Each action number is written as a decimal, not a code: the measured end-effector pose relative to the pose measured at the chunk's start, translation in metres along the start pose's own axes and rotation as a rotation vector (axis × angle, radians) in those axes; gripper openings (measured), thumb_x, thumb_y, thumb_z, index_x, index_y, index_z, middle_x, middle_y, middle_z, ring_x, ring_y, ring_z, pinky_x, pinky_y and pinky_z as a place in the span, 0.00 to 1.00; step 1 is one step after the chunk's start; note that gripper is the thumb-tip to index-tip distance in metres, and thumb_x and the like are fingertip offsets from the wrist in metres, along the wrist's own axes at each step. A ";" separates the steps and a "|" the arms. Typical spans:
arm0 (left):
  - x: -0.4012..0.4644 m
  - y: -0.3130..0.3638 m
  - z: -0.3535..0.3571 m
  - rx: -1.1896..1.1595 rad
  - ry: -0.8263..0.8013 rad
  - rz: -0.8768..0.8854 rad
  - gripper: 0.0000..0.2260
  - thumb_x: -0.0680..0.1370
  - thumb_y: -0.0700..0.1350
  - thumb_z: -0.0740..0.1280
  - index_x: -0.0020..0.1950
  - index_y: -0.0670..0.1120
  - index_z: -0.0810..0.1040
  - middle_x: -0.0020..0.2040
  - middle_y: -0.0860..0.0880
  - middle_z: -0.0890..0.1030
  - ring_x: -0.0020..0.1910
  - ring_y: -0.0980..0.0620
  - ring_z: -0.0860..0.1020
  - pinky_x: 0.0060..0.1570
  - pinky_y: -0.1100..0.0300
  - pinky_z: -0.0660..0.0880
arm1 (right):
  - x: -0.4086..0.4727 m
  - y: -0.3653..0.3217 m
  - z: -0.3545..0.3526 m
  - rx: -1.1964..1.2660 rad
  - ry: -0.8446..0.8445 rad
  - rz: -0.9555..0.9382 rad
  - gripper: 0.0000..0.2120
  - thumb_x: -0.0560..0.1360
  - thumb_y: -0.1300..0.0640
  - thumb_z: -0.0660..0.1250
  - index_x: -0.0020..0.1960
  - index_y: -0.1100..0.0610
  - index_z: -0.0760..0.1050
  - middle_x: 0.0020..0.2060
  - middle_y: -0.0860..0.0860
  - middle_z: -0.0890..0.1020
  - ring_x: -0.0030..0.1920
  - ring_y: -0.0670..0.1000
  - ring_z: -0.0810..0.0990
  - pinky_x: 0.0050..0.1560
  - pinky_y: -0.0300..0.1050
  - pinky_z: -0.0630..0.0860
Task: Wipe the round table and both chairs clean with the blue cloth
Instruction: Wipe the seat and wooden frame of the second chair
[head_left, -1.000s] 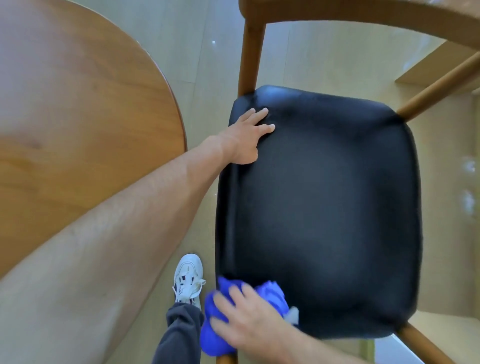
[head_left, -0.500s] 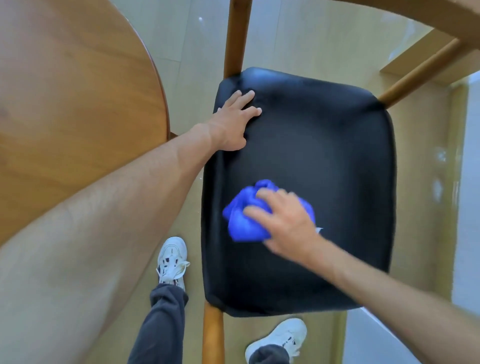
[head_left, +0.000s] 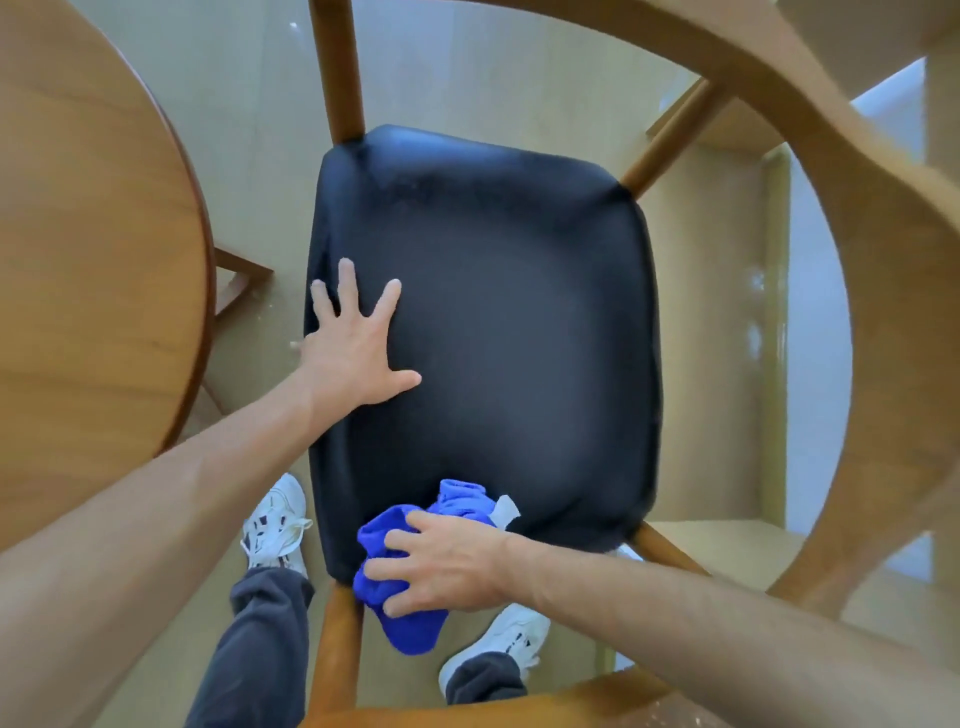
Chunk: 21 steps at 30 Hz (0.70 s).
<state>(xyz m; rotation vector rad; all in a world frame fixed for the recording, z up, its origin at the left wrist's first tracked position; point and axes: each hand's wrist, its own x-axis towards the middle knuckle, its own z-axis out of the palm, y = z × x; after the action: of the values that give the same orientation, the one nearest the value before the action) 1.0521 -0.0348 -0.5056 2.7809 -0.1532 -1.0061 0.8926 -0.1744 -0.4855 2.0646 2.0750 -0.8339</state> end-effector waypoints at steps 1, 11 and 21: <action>-0.005 0.002 0.006 -0.005 0.000 -0.016 0.49 0.69 0.62 0.72 0.77 0.58 0.41 0.76 0.45 0.32 0.76 0.36 0.38 0.63 0.34 0.68 | -0.009 0.001 0.003 -0.004 -0.021 -0.018 0.20 0.71 0.52 0.69 0.60 0.39 0.71 0.64 0.46 0.69 0.54 0.51 0.72 0.50 0.45 0.68; -0.003 0.000 0.012 -0.089 0.017 -0.008 0.52 0.67 0.59 0.76 0.77 0.59 0.42 0.76 0.47 0.30 0.75 0.37 0.34 0.62 0.32 0.67 | -0.190 0.062 0.032 0.077 -0.420 0.208 0.23 0.70 0.63 0.68 0.60 0.44 0.70 0.68 0.49 0.63 0.58 0.58 0.68 0.55 0.52 0.64; -0.016 -0.012 -0.002 -0.058 -0.031 0.037 0.39 0.73 0.49 0.72 0.78 0.54 0.54 0.79 0.44 0.40 0.77 0.40 0.44 0.74 0.47 0.52 | -0.219 0.055 -0.004 0.713 0.349 1.358 0.22 0.70 0.57 0.68 0.63 0.43 0.73 0.61 0.48 0.70 0.57 0.54 0.72 0.55 0.46 0.69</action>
<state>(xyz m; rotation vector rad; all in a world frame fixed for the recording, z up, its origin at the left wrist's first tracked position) 1.0415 -0.0199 -0.4963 2.7014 -0.1764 -1.0286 0.9632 -0.3723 -0.4032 3.2537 -0.0457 -0.9406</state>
